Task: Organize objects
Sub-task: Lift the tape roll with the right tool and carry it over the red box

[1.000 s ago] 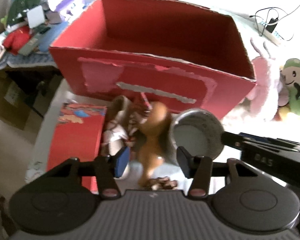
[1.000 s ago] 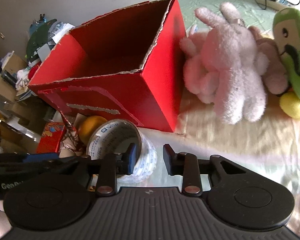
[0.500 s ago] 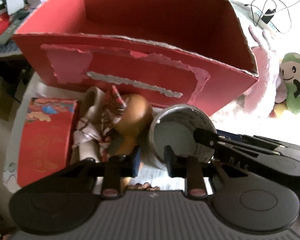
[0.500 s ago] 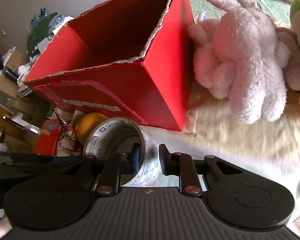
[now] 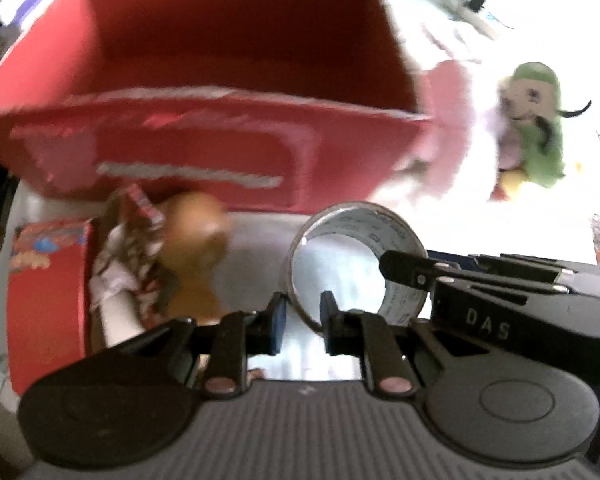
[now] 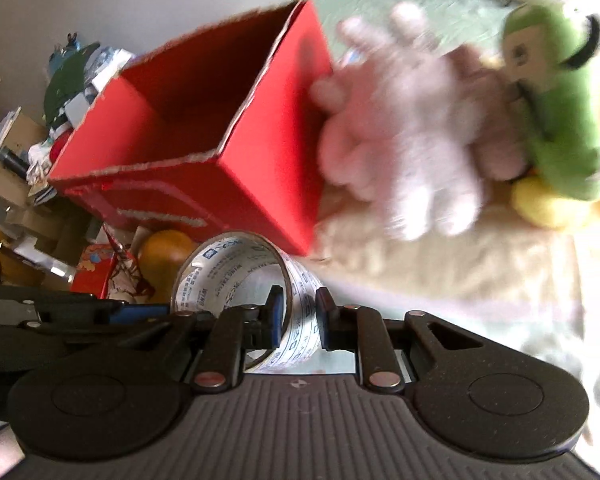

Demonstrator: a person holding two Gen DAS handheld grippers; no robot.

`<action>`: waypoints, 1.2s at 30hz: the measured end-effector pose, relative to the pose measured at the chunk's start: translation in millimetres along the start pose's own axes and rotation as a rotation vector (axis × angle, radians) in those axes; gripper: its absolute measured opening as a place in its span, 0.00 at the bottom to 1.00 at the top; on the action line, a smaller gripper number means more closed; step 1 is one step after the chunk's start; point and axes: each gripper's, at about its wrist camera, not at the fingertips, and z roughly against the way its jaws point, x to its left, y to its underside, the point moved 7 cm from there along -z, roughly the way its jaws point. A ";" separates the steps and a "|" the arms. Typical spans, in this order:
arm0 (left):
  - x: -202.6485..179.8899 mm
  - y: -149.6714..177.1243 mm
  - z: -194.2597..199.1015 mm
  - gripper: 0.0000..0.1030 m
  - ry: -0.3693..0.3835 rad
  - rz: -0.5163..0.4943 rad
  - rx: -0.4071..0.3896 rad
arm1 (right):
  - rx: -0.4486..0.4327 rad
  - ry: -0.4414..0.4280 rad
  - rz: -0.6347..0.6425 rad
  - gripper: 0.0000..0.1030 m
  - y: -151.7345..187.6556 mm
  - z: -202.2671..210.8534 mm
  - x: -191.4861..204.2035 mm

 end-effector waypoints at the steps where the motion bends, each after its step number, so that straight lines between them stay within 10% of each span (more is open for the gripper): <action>1: -7.3 -1.6 4.0 0.14 0.013 -0.019 -0.008 | -0.012 0.009 -0.004 0.18 -2.2 7.4 -2.9; 19: -47.8 -81.1 110.9 0.14 0.120 -0.243 -0.292 | -0.320 0.053 0.100 0.19 -95.1 90.0 33.6; 36: 62.8 -175.9 68.0 0.14 0.047 -0.240 -0.176 | -0.164 0.135 0.120 0.18 -141.9 -33.0 90.5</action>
